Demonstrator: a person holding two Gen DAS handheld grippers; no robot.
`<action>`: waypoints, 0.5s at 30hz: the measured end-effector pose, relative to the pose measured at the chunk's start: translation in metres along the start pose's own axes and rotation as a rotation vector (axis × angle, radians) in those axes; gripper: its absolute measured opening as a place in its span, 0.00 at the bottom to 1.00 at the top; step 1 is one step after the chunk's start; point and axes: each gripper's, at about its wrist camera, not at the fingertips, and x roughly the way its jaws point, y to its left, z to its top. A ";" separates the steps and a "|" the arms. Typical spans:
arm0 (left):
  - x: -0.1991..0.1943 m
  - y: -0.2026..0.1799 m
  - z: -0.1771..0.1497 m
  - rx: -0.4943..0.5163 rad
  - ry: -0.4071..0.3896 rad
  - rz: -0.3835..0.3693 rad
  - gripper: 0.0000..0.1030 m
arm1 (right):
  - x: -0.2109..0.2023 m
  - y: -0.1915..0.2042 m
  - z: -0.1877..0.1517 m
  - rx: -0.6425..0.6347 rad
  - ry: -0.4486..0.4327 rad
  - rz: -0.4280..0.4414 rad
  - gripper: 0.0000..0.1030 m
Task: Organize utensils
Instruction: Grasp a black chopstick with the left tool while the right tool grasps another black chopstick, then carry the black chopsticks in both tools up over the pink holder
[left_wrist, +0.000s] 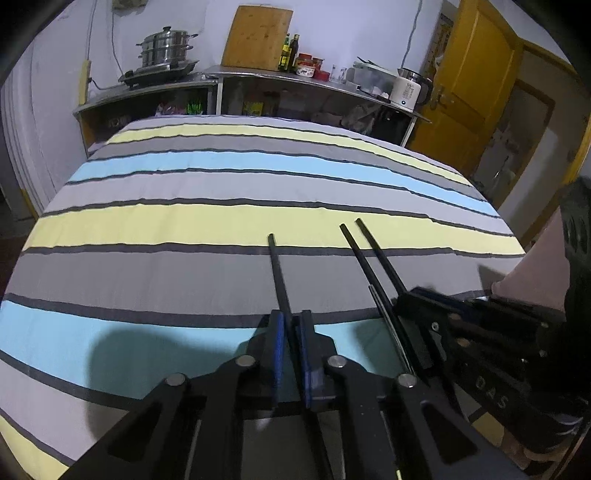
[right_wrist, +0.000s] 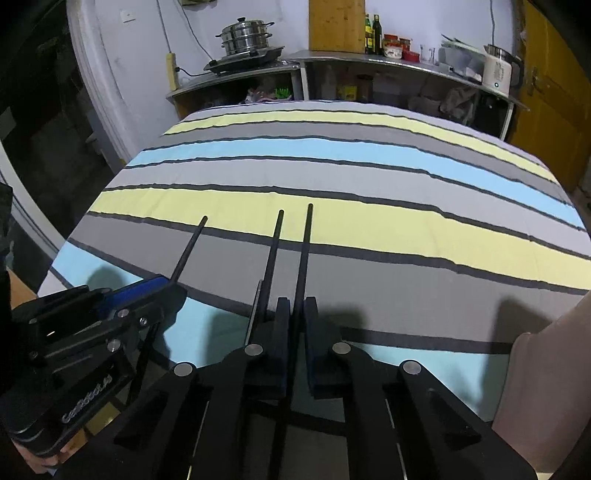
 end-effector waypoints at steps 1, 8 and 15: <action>0.000 0.002 0.000 -0.010 0.003 -0.011 0.07 | -0.002 0.000 -0.001 0.005 0.002 0.009 0.05; -0.026 0.003 -0.001 -0.036 -0.026 -0.048 0.05 | -0.029 0.006 -0.008 0.003 -0.036 0.038 0.05; -0.078 -0.006 0.004 -0.010 -0.098 -0.092 0.05 | -0.073 0.015 -0.008 -0.001 -0.108 0.062 0.05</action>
